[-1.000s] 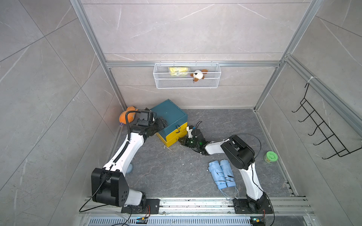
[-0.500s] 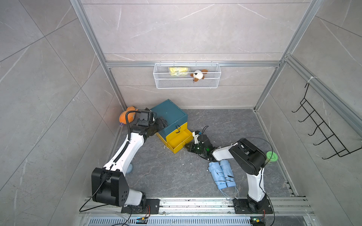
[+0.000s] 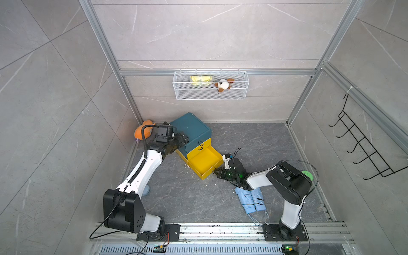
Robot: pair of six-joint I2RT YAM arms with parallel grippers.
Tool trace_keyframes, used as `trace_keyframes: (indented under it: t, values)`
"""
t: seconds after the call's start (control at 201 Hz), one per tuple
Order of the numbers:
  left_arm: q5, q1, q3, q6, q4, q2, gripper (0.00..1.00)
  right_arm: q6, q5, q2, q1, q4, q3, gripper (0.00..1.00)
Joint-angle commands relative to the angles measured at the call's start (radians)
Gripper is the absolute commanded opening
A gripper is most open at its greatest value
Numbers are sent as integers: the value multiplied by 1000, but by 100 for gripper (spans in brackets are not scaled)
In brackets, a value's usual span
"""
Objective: Place the umbrella in the drawer by color
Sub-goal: Open the drawer in the storage box.
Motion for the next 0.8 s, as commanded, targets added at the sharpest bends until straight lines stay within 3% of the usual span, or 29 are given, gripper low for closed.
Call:
trace_keyframes:
  t: [0.0,0.314,0.373,0.542,0.637,0.791]
  values:
    - [-7,-3,-22,35,-48,5,85,-25,20,-41,16,22,-26,0]
    - [1,-4,-28,25,-39,1,85,-31,28,-54,25,21,-43,0]
    - [9,-4,-29,22,-34,-4,85,-31,36,-66,26,12,-44,8]
    - [17,-3,-10,24,-58,-41,85,-71,80,-146,25,-77,-48,41]
    - [3,-5,12,29,-85,-75,85,-100,102,-201,25,-138,-46,52]
    - [-16,-6,51,41,-128,-130,86,-141,131,-289,25,-254,-33,62]
